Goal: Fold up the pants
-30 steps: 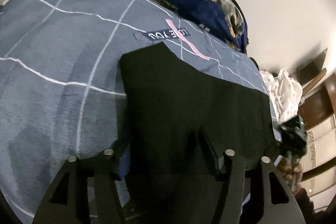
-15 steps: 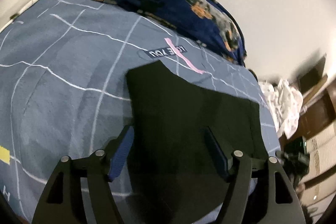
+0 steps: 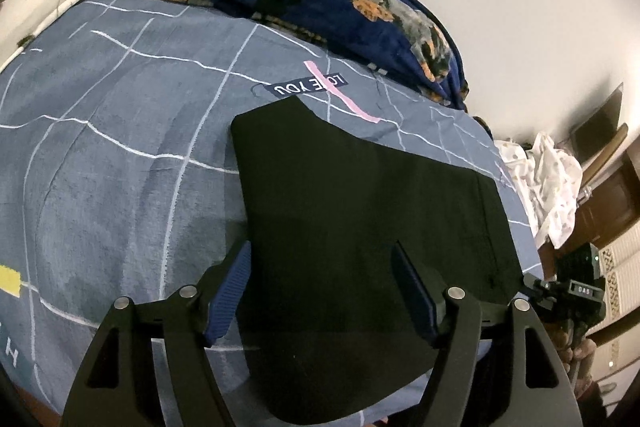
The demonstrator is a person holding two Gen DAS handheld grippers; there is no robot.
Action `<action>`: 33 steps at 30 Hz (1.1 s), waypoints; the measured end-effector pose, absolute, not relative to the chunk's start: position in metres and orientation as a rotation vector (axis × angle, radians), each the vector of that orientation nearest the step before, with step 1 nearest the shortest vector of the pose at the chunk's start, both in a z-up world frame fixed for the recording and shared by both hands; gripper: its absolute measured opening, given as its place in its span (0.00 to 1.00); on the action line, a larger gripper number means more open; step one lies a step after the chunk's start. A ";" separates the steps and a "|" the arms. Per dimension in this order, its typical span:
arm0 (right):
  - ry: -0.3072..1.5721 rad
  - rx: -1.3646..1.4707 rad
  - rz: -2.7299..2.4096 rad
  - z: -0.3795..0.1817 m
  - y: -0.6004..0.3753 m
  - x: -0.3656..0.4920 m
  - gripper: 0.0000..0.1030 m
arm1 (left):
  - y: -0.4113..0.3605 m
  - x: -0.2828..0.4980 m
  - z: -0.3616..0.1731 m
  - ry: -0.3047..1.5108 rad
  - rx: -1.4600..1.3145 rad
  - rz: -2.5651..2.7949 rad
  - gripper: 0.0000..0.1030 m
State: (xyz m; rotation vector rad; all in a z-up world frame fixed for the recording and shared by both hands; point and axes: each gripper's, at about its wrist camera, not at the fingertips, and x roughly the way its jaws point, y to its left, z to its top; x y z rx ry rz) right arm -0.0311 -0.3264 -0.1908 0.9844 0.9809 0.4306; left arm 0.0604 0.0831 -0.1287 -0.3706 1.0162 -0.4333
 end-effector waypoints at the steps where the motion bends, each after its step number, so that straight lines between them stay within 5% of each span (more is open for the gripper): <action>1: 0.989 0.987 0.425 -0.194 -0.326 -0.032 0.09 | 0.082 0.060 -0.129 1.016 -0.366 -0.432 0.73; 13: 1.011 0.840 0.349 -0.183 -0.321 -0.021 0.15 | 0.074 0.059 -0.155 1.109 -0.372 -0.453 0.75; 17: 1.031 0.787 0.314 -0.179 -0.322 -0.014 0.50 | 0.075 0.059 -0.154 1.108 -0.370 -0.455 0.75; 22: 1.093 0.838 0.358 -0.187 -0.319 0.000 0.56 | 0.077 0.058 -0.155 1.127 -0.393 -0.446 0.75; 25: 1.125 0.821 0.341 -0.192 -0.314 0.007 0.44 | 0.080 0.059 -0.157 1.131 -0.401 -0.440 0.75; 26: 1.120 0.806 0.349 -0.189 -0.311 0.009 0.23 | 0.082 0.059 -0.156 1.129 -0.403 -0.438 0.75; 33: 1.166 0.776 0.381 -0.190 -0.299 0.018 0.17 | 0.094 0.063 -0.157 1.132 -0.452 -0.408 0.75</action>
